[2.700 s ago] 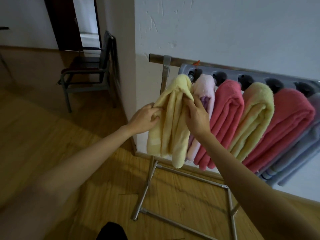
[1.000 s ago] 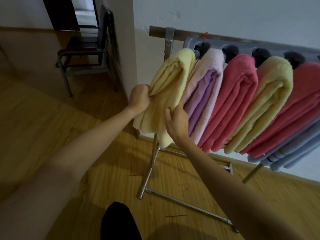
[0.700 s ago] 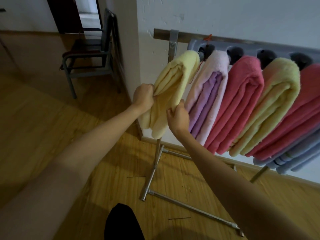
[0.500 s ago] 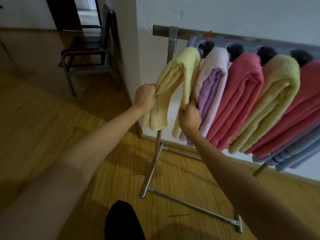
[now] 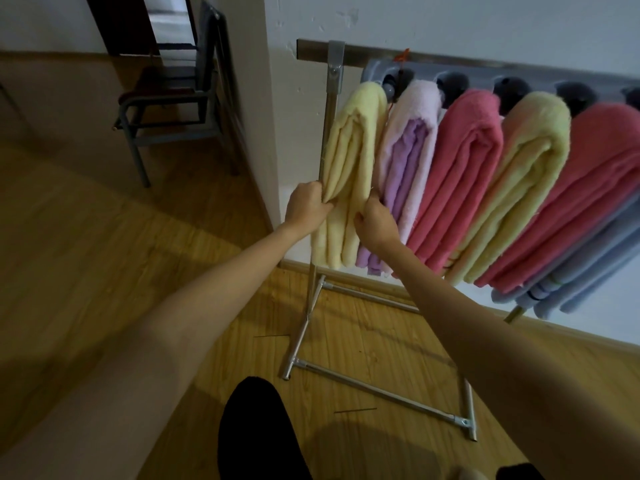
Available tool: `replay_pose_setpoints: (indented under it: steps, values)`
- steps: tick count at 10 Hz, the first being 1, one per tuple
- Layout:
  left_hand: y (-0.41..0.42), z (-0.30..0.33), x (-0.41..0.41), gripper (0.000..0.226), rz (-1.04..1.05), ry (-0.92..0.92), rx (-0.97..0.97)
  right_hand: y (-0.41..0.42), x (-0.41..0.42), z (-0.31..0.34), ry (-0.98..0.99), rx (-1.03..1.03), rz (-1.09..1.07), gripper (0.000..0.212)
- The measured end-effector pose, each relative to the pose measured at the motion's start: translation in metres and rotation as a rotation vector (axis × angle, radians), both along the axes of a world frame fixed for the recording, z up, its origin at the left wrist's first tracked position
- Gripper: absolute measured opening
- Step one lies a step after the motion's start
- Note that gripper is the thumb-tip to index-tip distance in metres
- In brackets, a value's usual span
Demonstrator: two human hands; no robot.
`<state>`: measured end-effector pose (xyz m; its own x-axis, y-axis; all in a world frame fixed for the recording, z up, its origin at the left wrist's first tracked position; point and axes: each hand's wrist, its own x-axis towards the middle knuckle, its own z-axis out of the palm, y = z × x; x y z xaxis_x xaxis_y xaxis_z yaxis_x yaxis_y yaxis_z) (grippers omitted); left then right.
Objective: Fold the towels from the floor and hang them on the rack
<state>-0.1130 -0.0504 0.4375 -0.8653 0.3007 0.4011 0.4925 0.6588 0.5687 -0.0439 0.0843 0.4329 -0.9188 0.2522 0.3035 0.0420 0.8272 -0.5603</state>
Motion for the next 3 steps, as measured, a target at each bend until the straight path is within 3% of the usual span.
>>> replay_pose_setpoints:
  steps: [1,3]
  values:
    - [-0.002,-0.01,0.008,0.033,-0.066,-0.147,0.063,0.011,0.007,-0.005,-0.052,-0.006,0.058,0.031]
    - [-0.003,-0.043,0.04,0.045,-0.155,-0.406,-0.11,0.036,0.04,-0.03,-0.13,-0.026,0.204,0.031]
